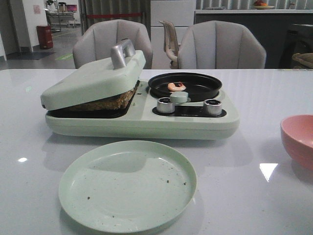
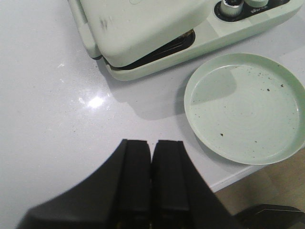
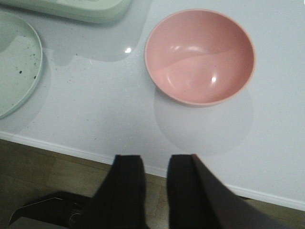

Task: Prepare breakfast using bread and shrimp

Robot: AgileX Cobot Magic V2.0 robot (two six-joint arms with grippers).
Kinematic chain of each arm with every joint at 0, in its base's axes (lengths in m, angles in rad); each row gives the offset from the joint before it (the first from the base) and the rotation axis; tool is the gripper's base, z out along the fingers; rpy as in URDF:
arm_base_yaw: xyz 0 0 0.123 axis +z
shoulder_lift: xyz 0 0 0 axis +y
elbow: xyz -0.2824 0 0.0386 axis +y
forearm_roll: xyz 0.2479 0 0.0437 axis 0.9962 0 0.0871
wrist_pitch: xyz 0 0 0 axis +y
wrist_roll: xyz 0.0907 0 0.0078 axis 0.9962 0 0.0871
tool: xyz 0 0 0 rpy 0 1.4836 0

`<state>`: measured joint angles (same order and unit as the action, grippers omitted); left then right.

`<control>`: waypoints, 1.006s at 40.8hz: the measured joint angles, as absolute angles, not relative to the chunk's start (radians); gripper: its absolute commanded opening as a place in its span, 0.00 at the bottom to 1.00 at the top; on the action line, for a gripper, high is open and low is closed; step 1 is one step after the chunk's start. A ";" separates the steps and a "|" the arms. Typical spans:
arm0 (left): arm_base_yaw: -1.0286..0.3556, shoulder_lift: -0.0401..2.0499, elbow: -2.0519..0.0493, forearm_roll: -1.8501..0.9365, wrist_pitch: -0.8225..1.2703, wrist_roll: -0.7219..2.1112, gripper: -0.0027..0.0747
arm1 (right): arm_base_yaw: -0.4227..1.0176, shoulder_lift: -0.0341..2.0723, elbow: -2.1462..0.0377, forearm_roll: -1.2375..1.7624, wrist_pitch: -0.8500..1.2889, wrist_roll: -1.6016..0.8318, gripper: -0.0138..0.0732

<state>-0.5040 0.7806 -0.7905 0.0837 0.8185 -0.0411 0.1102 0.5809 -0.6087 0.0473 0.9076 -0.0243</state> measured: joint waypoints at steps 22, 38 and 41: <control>-0.504 0.781 -0.791 0.137 0.824 -0.158 0.18 | 0.110 0.580 -0.609 0.047 0.904 -0.020 0.20; -0.504 0.781 -0.791 0.146 0.859 -0.187 0.18 | 0.110 0.580 -0.609 0.047 0.904 -0.020 0.20; -0.504 0.781 -0.791 0.146 0.859 -0.187 0.18 | 0.110 0.580 -0.609 0.047 0.904 -0.020 0.20</control>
<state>-0.5040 0.7806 -0.7905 0.1456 0.8591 -0.1870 0.1102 0.5804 -0.6087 0.0473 0.9040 -0.0203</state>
